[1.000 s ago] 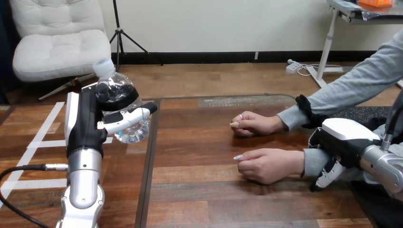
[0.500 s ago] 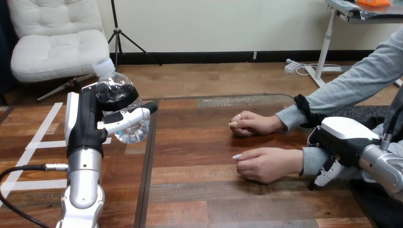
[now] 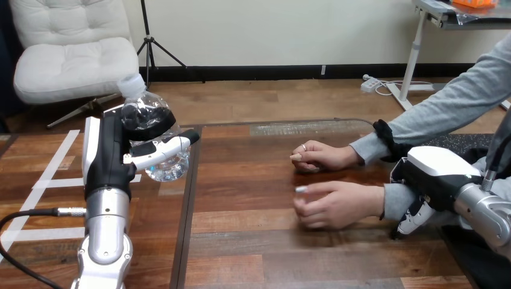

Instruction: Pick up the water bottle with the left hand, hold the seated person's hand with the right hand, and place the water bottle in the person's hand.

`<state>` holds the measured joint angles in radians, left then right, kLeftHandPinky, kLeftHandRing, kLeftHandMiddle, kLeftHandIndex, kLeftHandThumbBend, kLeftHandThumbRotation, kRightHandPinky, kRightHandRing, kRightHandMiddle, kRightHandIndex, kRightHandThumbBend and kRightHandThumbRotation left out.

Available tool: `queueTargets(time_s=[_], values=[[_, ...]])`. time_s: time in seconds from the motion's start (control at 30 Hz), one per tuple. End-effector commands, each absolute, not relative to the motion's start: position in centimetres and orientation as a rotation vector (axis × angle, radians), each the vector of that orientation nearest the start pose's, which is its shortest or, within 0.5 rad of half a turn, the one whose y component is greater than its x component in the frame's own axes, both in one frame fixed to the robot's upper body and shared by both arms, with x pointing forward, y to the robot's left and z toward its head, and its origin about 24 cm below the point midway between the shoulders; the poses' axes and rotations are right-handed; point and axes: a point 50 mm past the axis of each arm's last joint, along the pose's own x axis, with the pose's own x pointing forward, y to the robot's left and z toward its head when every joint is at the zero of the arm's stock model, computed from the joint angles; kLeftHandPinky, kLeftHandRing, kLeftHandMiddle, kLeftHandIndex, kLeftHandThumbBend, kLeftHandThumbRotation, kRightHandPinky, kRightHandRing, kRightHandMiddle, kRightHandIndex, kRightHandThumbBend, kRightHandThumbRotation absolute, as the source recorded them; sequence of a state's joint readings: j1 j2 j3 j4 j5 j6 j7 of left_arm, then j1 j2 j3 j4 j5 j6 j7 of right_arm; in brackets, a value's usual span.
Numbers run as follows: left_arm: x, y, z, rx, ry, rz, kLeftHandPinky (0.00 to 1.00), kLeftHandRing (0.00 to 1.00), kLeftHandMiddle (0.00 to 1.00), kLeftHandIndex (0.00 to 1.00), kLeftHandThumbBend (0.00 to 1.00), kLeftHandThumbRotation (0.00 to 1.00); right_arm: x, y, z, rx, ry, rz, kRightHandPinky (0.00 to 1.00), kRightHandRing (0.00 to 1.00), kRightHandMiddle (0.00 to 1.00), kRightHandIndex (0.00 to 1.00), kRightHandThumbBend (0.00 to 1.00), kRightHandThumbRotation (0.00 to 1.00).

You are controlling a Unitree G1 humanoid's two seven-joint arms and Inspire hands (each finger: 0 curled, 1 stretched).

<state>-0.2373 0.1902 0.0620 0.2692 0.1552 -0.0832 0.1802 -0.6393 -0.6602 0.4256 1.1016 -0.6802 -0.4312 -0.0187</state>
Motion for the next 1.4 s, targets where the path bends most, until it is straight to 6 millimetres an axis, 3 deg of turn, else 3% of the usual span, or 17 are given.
queueTargets(time_s=[0.0,0.83,1.37], values=[[30.64,19.7,9.23,0.325,-0.222,0.21,0.31,0.37,0.41,0.41,0.75,0.0,34.12,-26.0,5.41,-1.416,0.076,0.344,0.11,0.17,0.24,0.28,0.9,0.0],[30.6,19.65,9.3,0.322,-0.224,0.207,0.31,0.37,0.41,0.41,0.75,0.0,33.98,-26.18,5.42,-1.33,0.077,0.331,0.11,0.17,0.24,0.27,0.85,0.0],[30.57,19.51,9.27,0.311,-0.22,0.201,0.31,0.37,0.41,0.41,0.75,0.0,33.92,-26.26,5.63,-1.251,0.07,0.323,0.17,0.22,0.29,0.31,0.84,0.0]])
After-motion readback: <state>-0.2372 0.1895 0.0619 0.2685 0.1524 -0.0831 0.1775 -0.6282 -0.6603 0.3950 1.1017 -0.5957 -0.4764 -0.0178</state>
